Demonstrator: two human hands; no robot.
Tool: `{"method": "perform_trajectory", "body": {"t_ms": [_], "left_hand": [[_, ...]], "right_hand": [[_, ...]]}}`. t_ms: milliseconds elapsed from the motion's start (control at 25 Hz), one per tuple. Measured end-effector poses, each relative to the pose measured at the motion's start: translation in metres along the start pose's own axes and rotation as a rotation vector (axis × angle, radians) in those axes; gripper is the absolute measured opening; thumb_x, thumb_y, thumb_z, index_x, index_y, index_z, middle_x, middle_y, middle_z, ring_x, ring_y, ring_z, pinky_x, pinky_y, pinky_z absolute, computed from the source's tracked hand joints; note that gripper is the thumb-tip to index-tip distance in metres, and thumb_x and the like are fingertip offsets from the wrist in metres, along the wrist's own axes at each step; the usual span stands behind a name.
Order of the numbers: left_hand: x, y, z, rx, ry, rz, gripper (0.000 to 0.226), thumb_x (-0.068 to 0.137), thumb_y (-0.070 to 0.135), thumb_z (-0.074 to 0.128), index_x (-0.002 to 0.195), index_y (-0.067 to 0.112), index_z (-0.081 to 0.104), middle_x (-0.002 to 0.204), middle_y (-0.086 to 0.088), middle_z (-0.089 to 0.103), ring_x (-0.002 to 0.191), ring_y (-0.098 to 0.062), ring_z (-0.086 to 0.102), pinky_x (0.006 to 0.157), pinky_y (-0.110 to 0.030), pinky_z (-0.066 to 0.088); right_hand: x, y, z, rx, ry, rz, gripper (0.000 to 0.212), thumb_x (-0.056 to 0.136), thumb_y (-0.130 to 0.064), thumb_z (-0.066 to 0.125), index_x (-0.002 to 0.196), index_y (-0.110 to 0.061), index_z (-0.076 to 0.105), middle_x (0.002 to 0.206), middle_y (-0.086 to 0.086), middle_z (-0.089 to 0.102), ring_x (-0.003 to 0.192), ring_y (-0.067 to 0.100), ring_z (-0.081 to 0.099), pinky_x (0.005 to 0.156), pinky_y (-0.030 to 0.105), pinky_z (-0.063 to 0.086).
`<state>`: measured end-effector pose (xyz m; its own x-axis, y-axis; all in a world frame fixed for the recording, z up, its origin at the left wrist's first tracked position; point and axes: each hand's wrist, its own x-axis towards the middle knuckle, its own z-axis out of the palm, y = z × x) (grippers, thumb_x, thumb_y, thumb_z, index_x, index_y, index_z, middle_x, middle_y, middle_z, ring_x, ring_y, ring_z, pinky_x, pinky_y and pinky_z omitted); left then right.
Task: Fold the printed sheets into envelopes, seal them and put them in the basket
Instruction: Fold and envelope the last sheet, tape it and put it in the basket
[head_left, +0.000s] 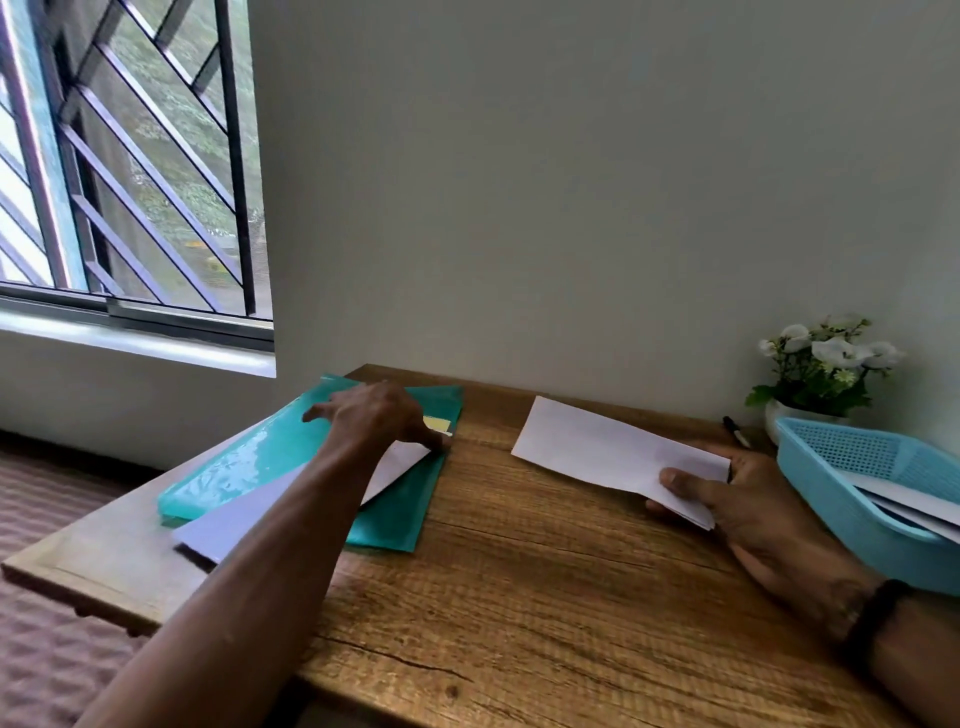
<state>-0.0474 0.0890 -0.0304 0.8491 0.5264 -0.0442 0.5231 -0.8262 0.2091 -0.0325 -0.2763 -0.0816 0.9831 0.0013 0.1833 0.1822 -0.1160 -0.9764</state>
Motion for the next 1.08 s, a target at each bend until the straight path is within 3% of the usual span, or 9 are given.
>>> {"method": "perform_trajectory", "body": {"t_ms": [160, 240, 320, 400, 520, 600, 760, 960, 1080], "left_hand": [[0.005, 0.000, 0.004, -0.130, 0.051, 0.090, 0.088, 0.063, 0.064, 0.089, 0.134, 0.020, 0.059, 0.135, -0.012, 0.064, 0.123, -0.036, 0.057, 0.107, -0.056, 0.045], [0.007, 0.004, 0.003, -0.241, 0.194, 0.189, 0.053, 0.077, 0.043, 0.086, 0.118, 0.016, 0.066, 0.122, -0.013, 0.069, 0.109, -0.034, 0.064, 0.098, -0.050, 0.053], [0.002, 0.015, 0.002, -0.313, 0.377, 0.339, 0.025, 0.094, 0.028, 0.069, 0.112, 0.012, 0.070, 0.116, -0.014, 0.071, 0.103, -0.033, 0.066, 0.090, -0.044, 0.056], [-0.008, 0.027, 0.004, -0.323, 0.493, 0.542, 0.025, 0.103, 0.029, 0.056, 0.111, 0.011, 0.071, 0.111, -0.011, 0.070, 0.100, -0.030, 0.066, 0.082, -0.041, 0.054], [-0.015, 0.041, 0.015, -0.351, 0.505, 0.770, 0.028, 0.108, 0.033, 0.045, 0.110, 0.016, 0.067, 0.100, -0.006, 0.073, 0.087, -0.026, 0.068, 0.071, -0.035, 0.049], [-0.015, 0.046, 0.023, -0.392, 0.508, 0.851, 0.028, 0.109, 0.031, 0.044, 0.110, 0.016, 0.068, 0.096, -0.005, 0.075, 0.080, -0.022, 0.068, 0.067, -0.033, 0.048], [-0.012, 0.046, 0.030, -0.441, 0.568, 0.858, 0.034, 0.109, 0.036, 0.043, 0.105, 0.018, 0.070, 0.093, -0.003, 0.076, 0.076, -0.020, 0.068, 0.069, -0.037, 0.055], [-0.012, 0.046, 0.029, -0.504, 0.633, 0.821, 0.032, 0.110, 0.033, 0.042, 0.113, 0.021, 0.072, 0.106, 0.002, 0.078, 0.086, -0.019, 0.073, 0.077, -0.042, 0.060], [-0.010, 0.048, 0.029, -0.528, 0.685, 0.795, 0.029, 0.110, 0.032, 0.045, 0.116, 0.021, 0.071, 0.104, 0.002, 0.078, 0.084, -0.018, 0.073, 0.076, -0.040, 0.060]], "right_hand": [[-0.002, -0.002, -0.001, 0.036, -0.021, 0.007, 0.068, 0.082, -0.013, 0.085, 0.144, -0.012, 0.057, 0.139, 0.008, 0.059, 0.122, 0.028, 0.060, 0.105, 0.049, 0.055], [-0.003, -0.004, -0.001, 0.064, -0.010, -0.016, 0.063, 0.082, -0.013, 0.084, 0.140, -0.013, 0.060, 0.132, 0.006, 0.063, 0.117, 0.026, 0.062, 0.102, 0.045, 0.055], [-0.005, -0.009, 0.000, 0.088, 0.016, -0.058, 0.051, 0.081, -0.016, 0.085, 0.129, -0.018, 0.068, 0.120, 0.001, 0.071, 0.113, 0.023, 0.065, 0.099, 0.042, 0.055], [-0.006, -0.013, -0.001, 0.091, 0.037, -0.106, 0.038, 0.080, -0.021, 0.087, 0.115, -0.024, 0.074, 0.112, -0.002, 0.076, 0.109, 0.020, 0.070, 0.095, 0.040, 0.058], [-0.010, -0.022, -0.004, 0.065, 0.076, -0.217, 0.019, 0.088, -0.008, 0.078, 0.100, -0.022, 0.073, 0.093, -0.008, 0.072, 0.079, -0.009, 0.070, 0.064, 0.011, 0.055], [-0.011, -0.022, -0.005, 0.034, 0.123, -0.258, 0.020, 0.091, -0.005, 0.075, 0.105, -0.018, 0.072, 0.091, -0.012, 0.069, 0.069, -0.014, 0.065, 0.056, 0.005, 0.049], [-0.009, -0.019, -0.005, 0.034, 0.177, -0.259, 0.025, 0.090, -0.008, 0.077, 0.111, -0.021, 0.072, 0.098, -0.011, 0.070, 0.091, 0.002, 0.063, 0.071, 0.020, 0.050], [-0.009, -0.019, -0.005, -0.020, 0.139, -0.270, 0.026, 0.091, -0.012, 0.077, 0.112, -0.024, 0.069, 0.098, -0.016, 0.066, 0.092, -0.002, 0.058, 0.070, 0.018, 0.046], [-0.008, -0.015, -0.004, -0.036, 0.115, -0.221, 0.027, 0.088, -0.015, 0.081, 0.110, -0.028, 0.070, 0.102, -0.014, 0.068, 0.098, 0.005, 0.062, 0.080, 0.026, 0.053]]}}
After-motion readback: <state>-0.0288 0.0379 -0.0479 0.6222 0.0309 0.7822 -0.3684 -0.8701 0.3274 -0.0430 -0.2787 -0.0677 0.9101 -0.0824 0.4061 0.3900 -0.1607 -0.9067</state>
